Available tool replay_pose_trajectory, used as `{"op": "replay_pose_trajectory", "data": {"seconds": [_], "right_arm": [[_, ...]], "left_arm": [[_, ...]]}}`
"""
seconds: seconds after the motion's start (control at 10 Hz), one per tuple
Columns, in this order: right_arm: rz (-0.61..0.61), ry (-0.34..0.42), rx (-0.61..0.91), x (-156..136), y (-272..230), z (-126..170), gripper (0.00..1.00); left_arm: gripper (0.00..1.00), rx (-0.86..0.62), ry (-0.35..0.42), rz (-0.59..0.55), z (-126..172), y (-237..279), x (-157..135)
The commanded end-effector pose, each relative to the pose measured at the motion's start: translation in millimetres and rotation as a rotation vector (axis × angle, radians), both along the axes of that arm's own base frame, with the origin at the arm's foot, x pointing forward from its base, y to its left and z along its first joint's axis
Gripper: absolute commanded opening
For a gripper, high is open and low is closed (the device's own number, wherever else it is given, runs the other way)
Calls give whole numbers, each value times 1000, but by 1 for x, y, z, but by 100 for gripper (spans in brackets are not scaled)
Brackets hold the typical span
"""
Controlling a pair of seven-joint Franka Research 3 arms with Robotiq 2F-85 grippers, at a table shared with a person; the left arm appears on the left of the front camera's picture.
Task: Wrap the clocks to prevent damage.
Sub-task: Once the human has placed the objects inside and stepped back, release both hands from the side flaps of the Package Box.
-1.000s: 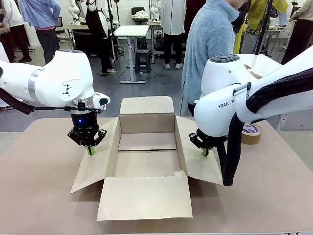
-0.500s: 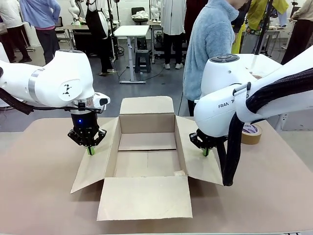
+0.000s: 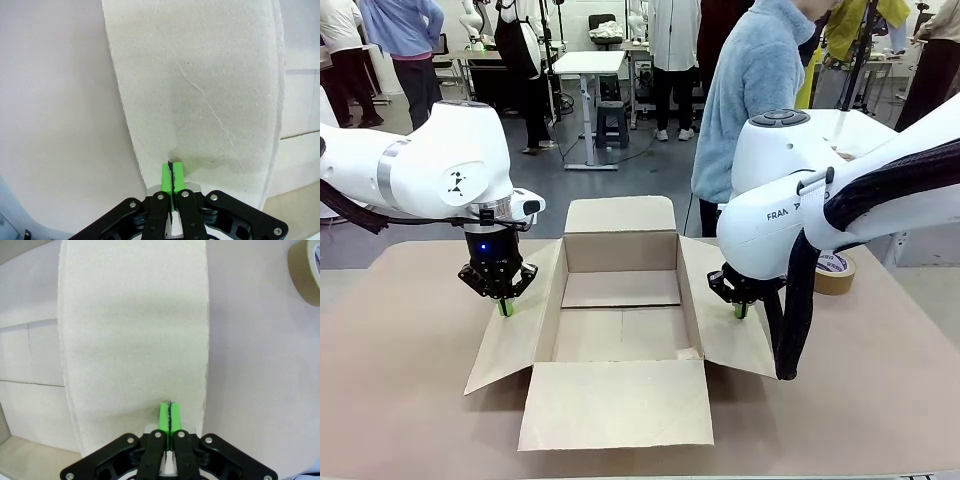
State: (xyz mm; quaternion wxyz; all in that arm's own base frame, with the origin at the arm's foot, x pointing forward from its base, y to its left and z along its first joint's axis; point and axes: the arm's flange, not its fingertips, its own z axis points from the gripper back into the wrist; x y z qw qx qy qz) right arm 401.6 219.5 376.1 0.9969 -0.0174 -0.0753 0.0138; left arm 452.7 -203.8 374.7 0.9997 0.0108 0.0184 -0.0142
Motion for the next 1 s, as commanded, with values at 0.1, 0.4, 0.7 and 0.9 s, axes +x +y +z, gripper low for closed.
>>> {"op": "replay_pose_trajectory", "data": {"seconds": [0.1,0.4,0.7,0.9], "right_arm": [[0,5,-6,-1,0,-1,1],[0,5,-6,-1,0,-1,1],[0,5,-6,-1,0,-1,1],[0,5,-6,-1,0,-1,1]], "left_arm": [[0,8,6,-2,-1,1,-1],[0,8,6,-2,-1,1,-1],[0,8,6,-2,-1,1,-1],[0,8,6,-2,-1,1,-1]]}}
